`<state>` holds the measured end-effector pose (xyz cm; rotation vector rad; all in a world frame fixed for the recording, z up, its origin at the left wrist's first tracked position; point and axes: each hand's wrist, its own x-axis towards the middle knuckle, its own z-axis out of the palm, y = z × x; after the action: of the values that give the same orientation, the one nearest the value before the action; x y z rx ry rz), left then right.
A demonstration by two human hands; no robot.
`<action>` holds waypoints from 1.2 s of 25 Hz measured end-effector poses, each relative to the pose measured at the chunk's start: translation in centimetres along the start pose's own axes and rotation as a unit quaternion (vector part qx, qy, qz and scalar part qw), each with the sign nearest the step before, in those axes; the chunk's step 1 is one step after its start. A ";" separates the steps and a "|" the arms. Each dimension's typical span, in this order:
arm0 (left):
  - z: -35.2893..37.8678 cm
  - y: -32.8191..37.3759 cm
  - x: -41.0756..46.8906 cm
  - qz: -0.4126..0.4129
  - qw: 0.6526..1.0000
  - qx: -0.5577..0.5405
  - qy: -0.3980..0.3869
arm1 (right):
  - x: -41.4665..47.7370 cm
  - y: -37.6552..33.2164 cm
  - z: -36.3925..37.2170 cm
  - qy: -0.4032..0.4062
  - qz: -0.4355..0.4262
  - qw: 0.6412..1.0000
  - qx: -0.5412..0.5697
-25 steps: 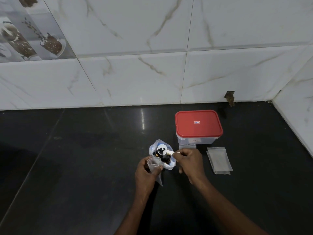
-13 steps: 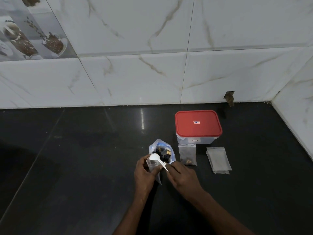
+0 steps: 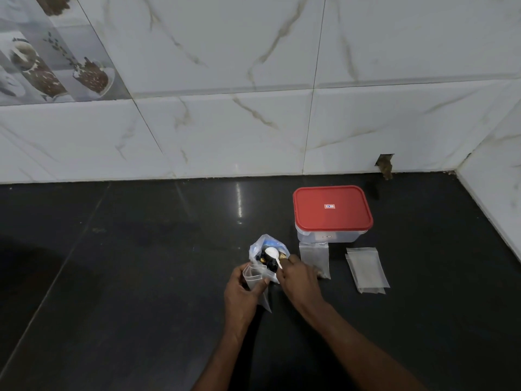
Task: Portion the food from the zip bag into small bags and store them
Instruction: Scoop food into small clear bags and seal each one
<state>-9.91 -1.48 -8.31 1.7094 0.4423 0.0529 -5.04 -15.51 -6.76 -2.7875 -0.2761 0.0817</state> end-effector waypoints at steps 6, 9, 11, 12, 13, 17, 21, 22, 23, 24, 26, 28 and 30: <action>0.5 -0.7 0.2 -0.006 0.999 -0.011 -0.030 | 0.0 -0.5 -1.1 0.017 0.111 0.968 0.223; 0.5 -0.5 0.2 -0.002 0.999 -0.011 -0.036 | 0.6 0.1 -2.0 0.027 0.223 0.904 0.364; 0.5 -0.4 0.3 0.006 0.999 -0.006 -0.040 | 0.6 0.5 -2.1 0.017 0.237 0.895 0.377; 0.4 -0.4 0.3 0.008 0.999 -0.004 -0.040 | 0.5 0.5 -2.2 0.015 0.241 0.890 0.386; 0.4 -0.4 0.4 0.009 0.999 -0.002 -0.038 | 0.5 0.6 -2.1 0.012 0.240 0.892 0.383; 0.2 -0.3 0.4 0.011 0.999 -0.001 -0.041 | 0.1 0.1 -1.4 0.009 0.165 0.948 0.271; 0.2 -0.4 0.4 0.004 0.999 -0.003 -0.035 | 0.1 0.4 -1.8 0.024 0.245 0.892 0.380; 0.1 -0.4 0.4 0.003 0.999 -0.005 -0.033 | 0.2 0.7 -2.0 0.026 0.257 0.881 0.396; 0.1 -0.5 0.4 0.001 0.999 -0.006 -0.033 | 0.2 0.8 -2.4 0.030 0.263 0.872 0.411; 0.0 -0.7 0.5 -0.001 0.999 -0.007 -0.035 | 0.1 0.9 -2.9 0.034 0.267 0.866 0.421; 0.1 -0.8 0.5 -0.008 0.999 -0.006 -0.040 | 0.0 1.1 -3.7 0.040 0.267 0.857 0.440; 0.1 -0.7 0.5 -0.009 0.999 -0.005 -0.035 | -0.3 1.0 -4.2 0.042 0.258 0.856 0.447; 0.2 -0.7 0.4 -0.008 1.000 -0.006 -0.027 | -0.5 0.8 -4.7 0.046 0.250 0.856 0.450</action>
<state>-9.66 -1.44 -9.10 1.6913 0.4144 -0.0021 -4.92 -17.91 -2.57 -1.8410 0.4259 0.1528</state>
